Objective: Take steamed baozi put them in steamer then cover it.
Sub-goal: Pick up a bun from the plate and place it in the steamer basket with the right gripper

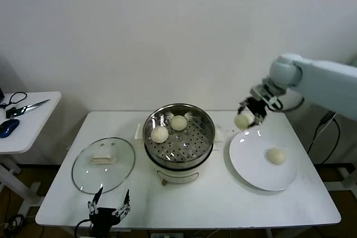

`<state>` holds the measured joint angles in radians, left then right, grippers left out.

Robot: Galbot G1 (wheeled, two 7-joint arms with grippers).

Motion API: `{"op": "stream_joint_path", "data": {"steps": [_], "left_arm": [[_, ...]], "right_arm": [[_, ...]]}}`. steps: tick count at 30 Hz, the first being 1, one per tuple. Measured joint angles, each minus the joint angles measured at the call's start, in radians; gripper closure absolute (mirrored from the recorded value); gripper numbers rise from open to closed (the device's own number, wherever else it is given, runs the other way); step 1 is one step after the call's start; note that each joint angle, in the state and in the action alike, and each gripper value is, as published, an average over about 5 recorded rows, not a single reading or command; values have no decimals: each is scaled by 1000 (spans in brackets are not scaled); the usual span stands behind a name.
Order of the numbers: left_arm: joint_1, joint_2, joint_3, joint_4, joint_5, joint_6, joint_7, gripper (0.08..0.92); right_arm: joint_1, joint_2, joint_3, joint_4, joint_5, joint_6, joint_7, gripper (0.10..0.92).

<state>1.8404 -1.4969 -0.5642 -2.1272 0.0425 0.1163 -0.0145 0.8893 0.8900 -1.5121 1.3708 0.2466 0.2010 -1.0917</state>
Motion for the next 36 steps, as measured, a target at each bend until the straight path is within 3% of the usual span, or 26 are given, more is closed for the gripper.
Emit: {"op": "stream_joint_path", "data": {"steps": [13, 36], "left_arm": [[5, -9, -9, -15, 1, 4, 0, 177], [5, -14, -15, -20, -1, 6, -2, 177]], "right_arm": [[-10, 218, 39, 153, -166, 121, 65, 389], [-262, 374, 39, 80, -367, 140, 132, 381]]}}
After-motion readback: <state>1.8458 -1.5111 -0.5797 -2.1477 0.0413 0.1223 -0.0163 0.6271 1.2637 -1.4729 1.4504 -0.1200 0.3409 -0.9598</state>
